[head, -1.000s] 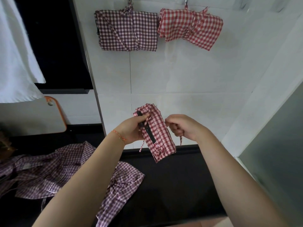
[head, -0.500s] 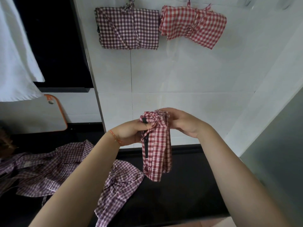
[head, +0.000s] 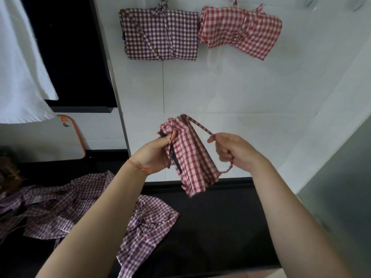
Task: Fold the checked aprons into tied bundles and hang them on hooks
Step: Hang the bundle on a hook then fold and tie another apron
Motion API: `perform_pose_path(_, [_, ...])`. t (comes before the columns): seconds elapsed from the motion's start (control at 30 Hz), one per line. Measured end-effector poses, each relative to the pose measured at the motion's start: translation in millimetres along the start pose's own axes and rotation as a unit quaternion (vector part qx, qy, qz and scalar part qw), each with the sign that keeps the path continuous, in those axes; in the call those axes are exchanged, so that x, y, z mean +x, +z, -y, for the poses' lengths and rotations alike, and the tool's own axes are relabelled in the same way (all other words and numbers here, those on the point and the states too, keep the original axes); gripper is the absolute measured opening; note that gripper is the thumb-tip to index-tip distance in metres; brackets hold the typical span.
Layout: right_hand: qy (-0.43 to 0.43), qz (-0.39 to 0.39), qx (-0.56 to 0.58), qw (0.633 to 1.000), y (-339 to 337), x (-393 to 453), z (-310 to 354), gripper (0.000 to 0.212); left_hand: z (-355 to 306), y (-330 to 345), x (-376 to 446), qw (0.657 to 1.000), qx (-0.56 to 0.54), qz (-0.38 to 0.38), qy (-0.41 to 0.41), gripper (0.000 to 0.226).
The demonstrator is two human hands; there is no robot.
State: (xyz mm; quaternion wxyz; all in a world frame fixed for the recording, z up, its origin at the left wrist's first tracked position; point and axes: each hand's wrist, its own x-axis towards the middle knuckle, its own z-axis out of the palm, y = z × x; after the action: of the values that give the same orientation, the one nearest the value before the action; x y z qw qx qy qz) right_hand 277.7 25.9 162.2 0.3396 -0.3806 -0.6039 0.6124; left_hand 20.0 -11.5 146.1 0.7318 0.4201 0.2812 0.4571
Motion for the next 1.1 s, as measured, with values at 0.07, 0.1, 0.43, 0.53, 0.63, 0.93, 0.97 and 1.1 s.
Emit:
perform_pose_path(0.07, [0.008, -0.022, -0.028, 0.999, 15, 4, -16, 0.021, -2, 11, 6, 0.997, -0.068, -0.034, 0.026, 0.069])
perform_pose_path(0.1, [0.023, -0.032, -0.043, 0.998, 25, 6, -24, 0.020, -3, 17, 10, 0.993, -0.090, -0.064, 0.045, 0.065])
perform_pose_path(0.43, [0.032, 0.001, -0.233, 0.972, 87, -4, -46, 0.024, 9, 4, 38, 0.894, -0.207, -0.371, 0.144, 0.042])
perform_pose_path(0.53, [-0.012, -0.002, -0.353, 0.936, 85, -5, -31, 0.021, 20, -1, 37, 0.891, -0.125, -0.416, 0.132, 0.044])
perform_pose_path(0.63, [-0.036, -0.026, -0.397, 0.917, 77, -4, -16, 0.022, 29, -6, 35, 0.898, -0.083, -0.418, 0.107, 0.044])
perform_pose_path(0.93, [-0.017, -0.119, -0.327, 0.937, 31, 14, -12, 0.025, 31, -5, 26, 0.970, 0.068, -0.228, -0.051, 0.030])
perform_pose_path(0.97, [0.007, -0.112, -0.271, 0.956, 29, 13, -15, 0.027, 31, -7, 25, 0.974, 0.073, -0.209, -0.053, 0.032])
perform_pose_path(1.1, [0.120, -0.005, -0.069, 0.990, 29, 3, -29, 0.067, 34, -8, 23, 0.986, 0.109, -0.102, -0.074, 0.046])
